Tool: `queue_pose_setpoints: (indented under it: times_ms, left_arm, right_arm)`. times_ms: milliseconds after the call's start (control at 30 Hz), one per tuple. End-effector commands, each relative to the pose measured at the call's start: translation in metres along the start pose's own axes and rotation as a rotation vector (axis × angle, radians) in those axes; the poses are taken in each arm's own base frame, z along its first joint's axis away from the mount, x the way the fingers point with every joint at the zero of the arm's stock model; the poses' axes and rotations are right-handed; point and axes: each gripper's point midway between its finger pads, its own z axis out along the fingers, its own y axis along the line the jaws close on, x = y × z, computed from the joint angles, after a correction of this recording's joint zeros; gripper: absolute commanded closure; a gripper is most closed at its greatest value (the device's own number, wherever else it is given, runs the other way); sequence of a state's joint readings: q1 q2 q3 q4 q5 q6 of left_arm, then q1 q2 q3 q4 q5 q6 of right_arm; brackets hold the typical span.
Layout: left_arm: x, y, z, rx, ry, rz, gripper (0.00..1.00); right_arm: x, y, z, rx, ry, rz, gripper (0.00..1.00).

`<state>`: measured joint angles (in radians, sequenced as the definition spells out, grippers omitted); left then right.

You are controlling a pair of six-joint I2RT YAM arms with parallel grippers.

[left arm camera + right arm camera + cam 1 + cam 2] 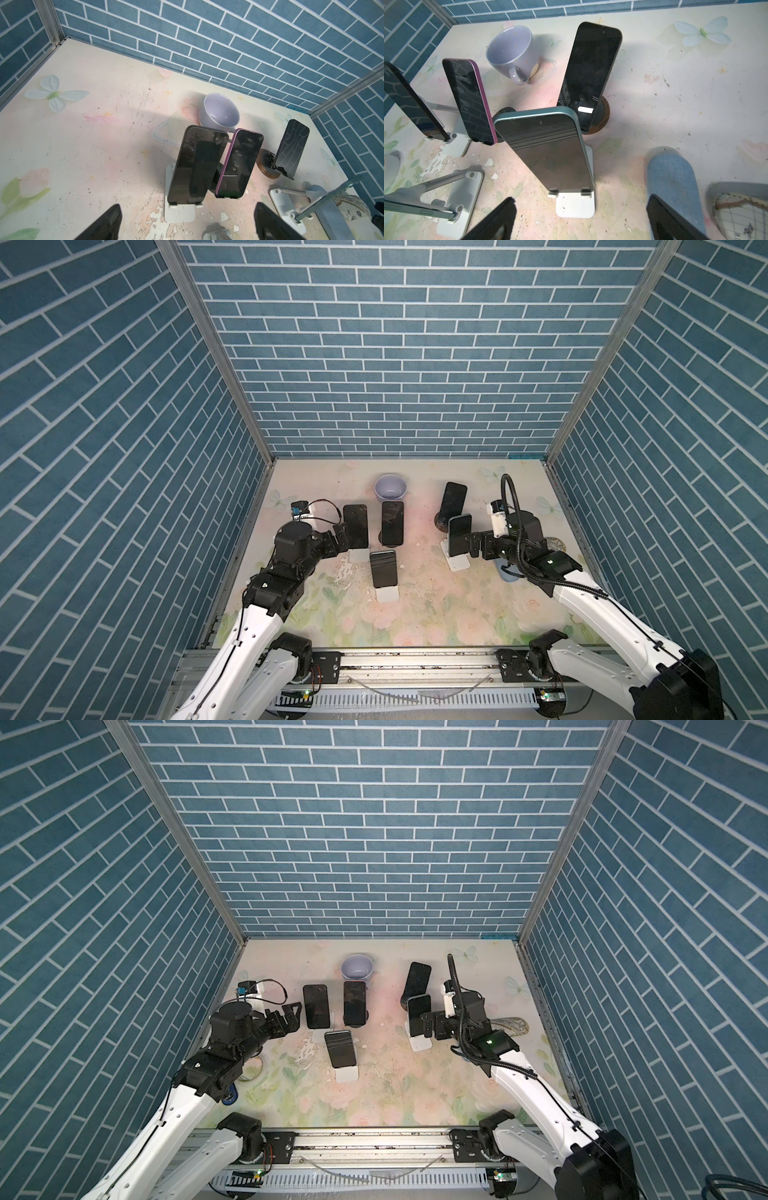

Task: Remove the phone from the phone stand
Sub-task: 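Reach the right gripper to the teal-edged phone while the left arm advances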

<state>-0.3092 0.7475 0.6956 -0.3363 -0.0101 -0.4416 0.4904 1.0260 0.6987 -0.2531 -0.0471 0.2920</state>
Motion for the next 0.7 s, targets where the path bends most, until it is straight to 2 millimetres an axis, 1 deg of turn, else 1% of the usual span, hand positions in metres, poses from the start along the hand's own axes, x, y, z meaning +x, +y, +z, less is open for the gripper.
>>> queue_pose_setpoints:
  times_ms: [0,167,367,500,667]
  left_arm:
    - [-0.015,-0.012,-0.003,0.024,-0.031,0.005,0.0]
    - [-0.017,-0.018,0.004,0.036,-0.031,0.012,0.0]
    - [-0.02,-0.02,0.008,0.039,-0.04,0.018,0.0]
    - [-0.022,-0.02,0.009,0.036,-0.044,0.024,0.0]
    - [-0.02,-0.019,0.012,0.028,-0.039,0.032,0.0]
  right_arm:
    - [-0.021,0.013,0.003,-0.022,-0.048,-0.007,0.01]
    - [-0.029,0.024,0.011,-0.026,-0.063,-0.042,0.01]
    - [-0.038,0.033,0.019,-0.005,-0.092,-0.069,0.01]
    - [-0.045,0.032,0.024,0.04,-0.113,-0.075,0.01]
    - [-0.047,0.032,0.032,0.095,-0.115,-0.079,0.01]
